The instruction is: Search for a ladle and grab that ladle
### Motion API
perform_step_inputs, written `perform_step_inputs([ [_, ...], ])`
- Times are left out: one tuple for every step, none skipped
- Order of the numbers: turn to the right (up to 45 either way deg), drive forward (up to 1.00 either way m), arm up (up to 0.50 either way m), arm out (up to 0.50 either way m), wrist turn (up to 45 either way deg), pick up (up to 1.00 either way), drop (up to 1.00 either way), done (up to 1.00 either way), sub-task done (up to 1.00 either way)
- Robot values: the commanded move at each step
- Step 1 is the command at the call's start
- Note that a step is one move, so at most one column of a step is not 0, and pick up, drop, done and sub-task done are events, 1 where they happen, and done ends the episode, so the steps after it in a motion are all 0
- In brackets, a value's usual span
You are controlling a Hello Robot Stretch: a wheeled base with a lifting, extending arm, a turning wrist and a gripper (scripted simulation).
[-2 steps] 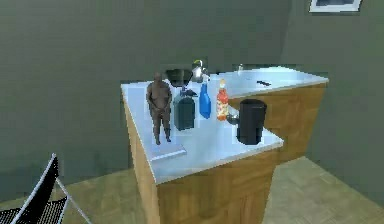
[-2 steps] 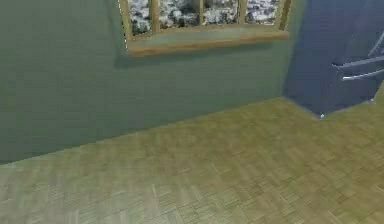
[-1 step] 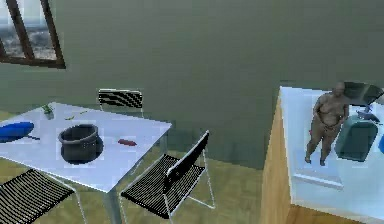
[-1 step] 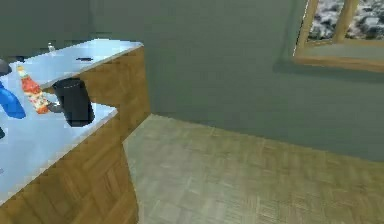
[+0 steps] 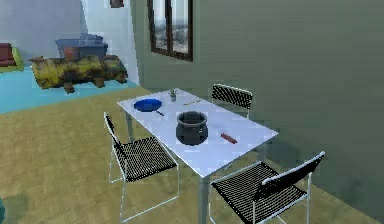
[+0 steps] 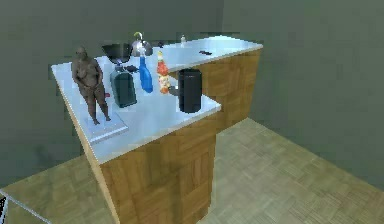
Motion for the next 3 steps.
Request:
perform_step_inputs([
  [-3.0,0.00,0.00,0.00,0.0,0.00,0.00,0.00,0.00],
  [45.0,0.00,0.00,0.00,0.0,0.00,0.00,0.00,0.00],
  [45.0,0.00,0.00,0.00,0.0,0.00,0.00,0.00,0.00],
])
